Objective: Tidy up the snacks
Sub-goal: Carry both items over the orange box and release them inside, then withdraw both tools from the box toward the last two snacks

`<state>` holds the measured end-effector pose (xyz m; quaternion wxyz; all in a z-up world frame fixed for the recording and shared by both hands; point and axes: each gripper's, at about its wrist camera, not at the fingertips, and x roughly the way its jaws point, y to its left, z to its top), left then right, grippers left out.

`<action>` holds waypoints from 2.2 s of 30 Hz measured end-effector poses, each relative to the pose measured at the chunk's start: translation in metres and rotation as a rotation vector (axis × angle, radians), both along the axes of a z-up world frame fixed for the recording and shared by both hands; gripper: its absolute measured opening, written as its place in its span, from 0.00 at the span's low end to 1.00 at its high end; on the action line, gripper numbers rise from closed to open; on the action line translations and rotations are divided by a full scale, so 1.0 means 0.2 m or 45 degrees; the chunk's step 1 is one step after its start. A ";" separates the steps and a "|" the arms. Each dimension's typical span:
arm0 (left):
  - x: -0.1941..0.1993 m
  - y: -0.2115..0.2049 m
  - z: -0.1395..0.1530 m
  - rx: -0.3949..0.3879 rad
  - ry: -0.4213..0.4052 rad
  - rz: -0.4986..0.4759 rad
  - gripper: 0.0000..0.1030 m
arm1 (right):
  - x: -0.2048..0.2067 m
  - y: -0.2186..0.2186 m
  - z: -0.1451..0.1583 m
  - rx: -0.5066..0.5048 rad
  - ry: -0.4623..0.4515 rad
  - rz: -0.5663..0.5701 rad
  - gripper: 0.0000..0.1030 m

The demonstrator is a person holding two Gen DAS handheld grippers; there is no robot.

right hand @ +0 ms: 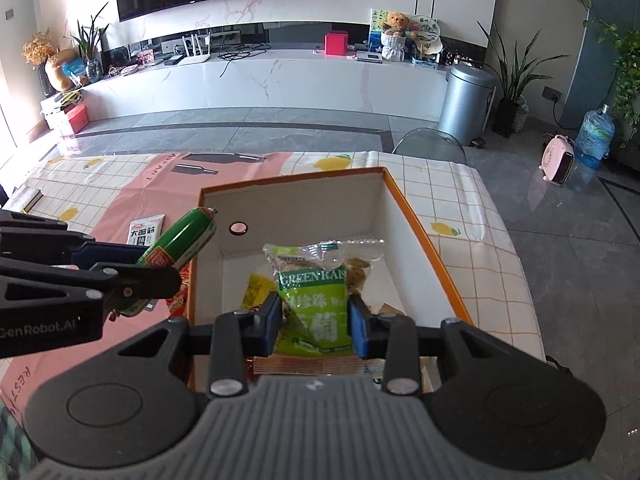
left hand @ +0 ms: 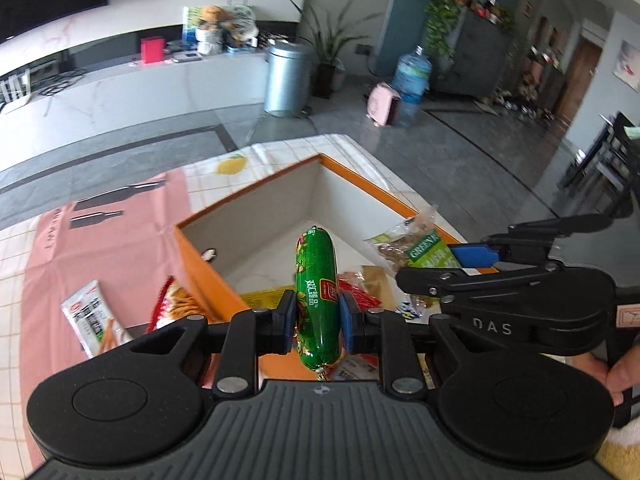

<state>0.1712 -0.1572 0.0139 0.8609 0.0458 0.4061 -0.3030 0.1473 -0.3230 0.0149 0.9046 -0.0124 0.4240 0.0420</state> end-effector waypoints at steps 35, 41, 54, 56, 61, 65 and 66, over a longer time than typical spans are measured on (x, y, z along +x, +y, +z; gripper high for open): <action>0.44 -0.35 -0.44 0.603 0.017 -0.373 0.24 | 0.62 -0.05 -0.45 -0.076 0.227 0.287 0.33; 0.46 -0.35 -0.47 0.607 0.049 -0.358 0.24 | 0.67 -0.04 -0.51 -0.080 0.280 0.289 0.33; 0.46 -0.31 -0.41 0.527 0.061 -0.336 0.31 | 0.64 -0.03 -0.42 -0.042 0.294 0.203 0.55; 0.43 -0.28 -0.35 0.492 0.040 -0.319 0.32 | 0.63 -0.02 -0.39 -0.048 0.299 0.185 0.57; 0.35 -0.17 -0.21 0.381 0.008 -0.286 0.32 | 0.56 0.01 -0.29 -0.045 0.301 0.116 0.61; 0.27 -0.07 -0.09 0.327 -0.032 -0.223 0.32 | 0.47 0.04 -0.19 -0.018 0.254 0.070 0.61; 0.24 -0.03 -0.07 0.310 -0.042 -0.191 0.32 | 0.44 0.05 -0.17 -0.011 0.236 0.060 0.61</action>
